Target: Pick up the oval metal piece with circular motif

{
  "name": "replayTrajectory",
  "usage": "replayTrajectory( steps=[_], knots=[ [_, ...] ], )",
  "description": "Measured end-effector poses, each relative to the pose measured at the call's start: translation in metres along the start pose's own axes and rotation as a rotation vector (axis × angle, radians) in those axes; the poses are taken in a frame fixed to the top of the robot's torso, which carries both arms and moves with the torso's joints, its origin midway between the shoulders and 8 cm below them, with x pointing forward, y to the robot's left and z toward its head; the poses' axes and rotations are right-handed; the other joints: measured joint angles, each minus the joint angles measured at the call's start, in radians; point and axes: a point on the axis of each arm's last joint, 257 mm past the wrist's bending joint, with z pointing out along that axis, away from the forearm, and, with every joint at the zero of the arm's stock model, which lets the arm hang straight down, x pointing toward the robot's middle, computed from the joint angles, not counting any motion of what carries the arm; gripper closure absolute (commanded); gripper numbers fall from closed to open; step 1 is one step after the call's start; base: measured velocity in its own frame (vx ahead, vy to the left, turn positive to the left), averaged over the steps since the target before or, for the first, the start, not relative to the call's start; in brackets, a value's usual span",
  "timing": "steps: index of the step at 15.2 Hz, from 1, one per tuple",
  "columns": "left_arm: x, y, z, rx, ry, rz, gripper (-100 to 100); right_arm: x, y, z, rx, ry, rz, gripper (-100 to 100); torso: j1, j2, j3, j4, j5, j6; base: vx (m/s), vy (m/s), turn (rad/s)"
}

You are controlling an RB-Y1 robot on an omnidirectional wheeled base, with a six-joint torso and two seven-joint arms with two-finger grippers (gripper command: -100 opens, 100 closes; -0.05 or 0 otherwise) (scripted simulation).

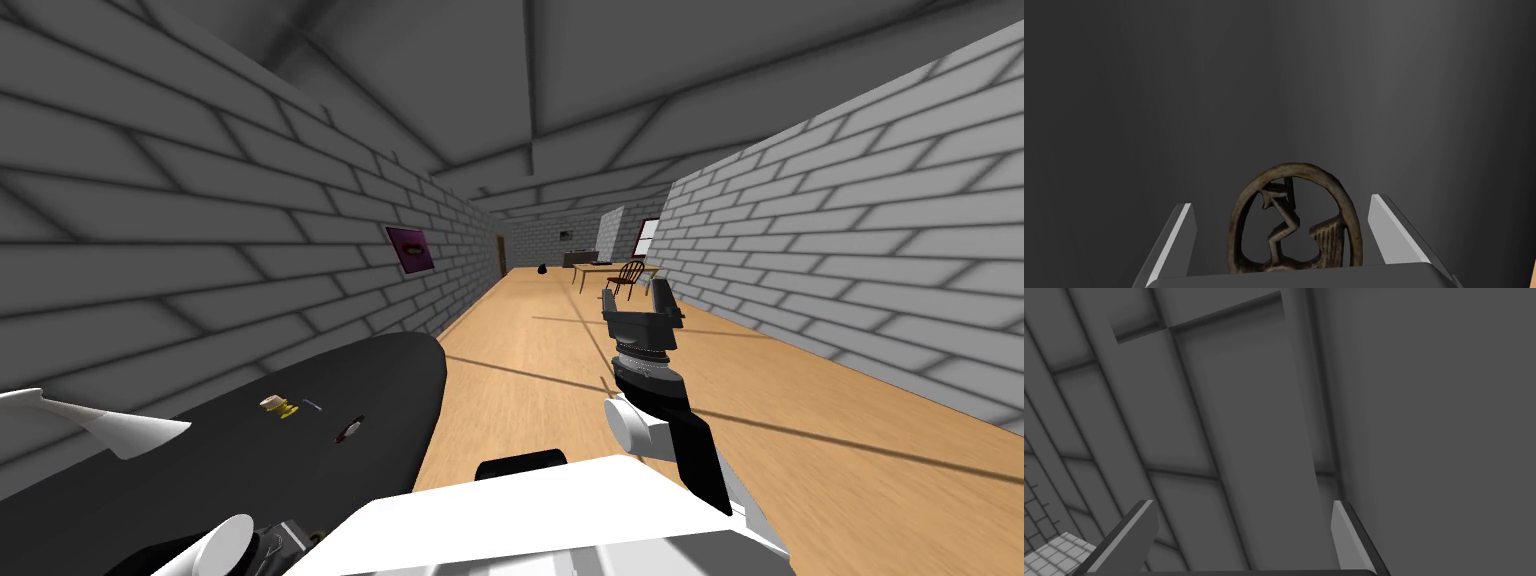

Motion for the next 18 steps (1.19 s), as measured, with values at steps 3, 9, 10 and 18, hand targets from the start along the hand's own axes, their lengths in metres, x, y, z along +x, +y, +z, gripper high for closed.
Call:
replayTrajectory(
  steps=[3,9,10,18],
  knots=[
    [-0.006,0.010,0.001,-0.039,-0.012,-0.031,-100,0.000,0.000,0.000,0.000,0.000,0.000,0,0.000,0.000,0.000,0.000,0.000,0.000,0.009,0.021,-0.068],
    [-0.004,0.016,0.018,-0.045,-0.012,-0.030,-100,0.000,0.000,0.000,0.000,0.000,0.000,0,-0.001,0.000,0.000,0.000,0.000,0.000,0.005,0.017,0.016],
    [-0.004,0.016,0.019,-0.043,-0.011,-0.029,100,0.000,0.000,0.000,0.000,0.000,0.000,0,-0.001,0.001,0.000,0.000,0.000,0.000,0.000,0.000,0.000],
    [-0.006,0.012,0.009,-0.040,-0.011,-0.032,100,0.000,0.000,0.000,0.000,0.000,0.000,0,-0.004,0.002,0.001,0.000,-0.001,0.000,-0.003,-0.010,-0.011]
  ],
)
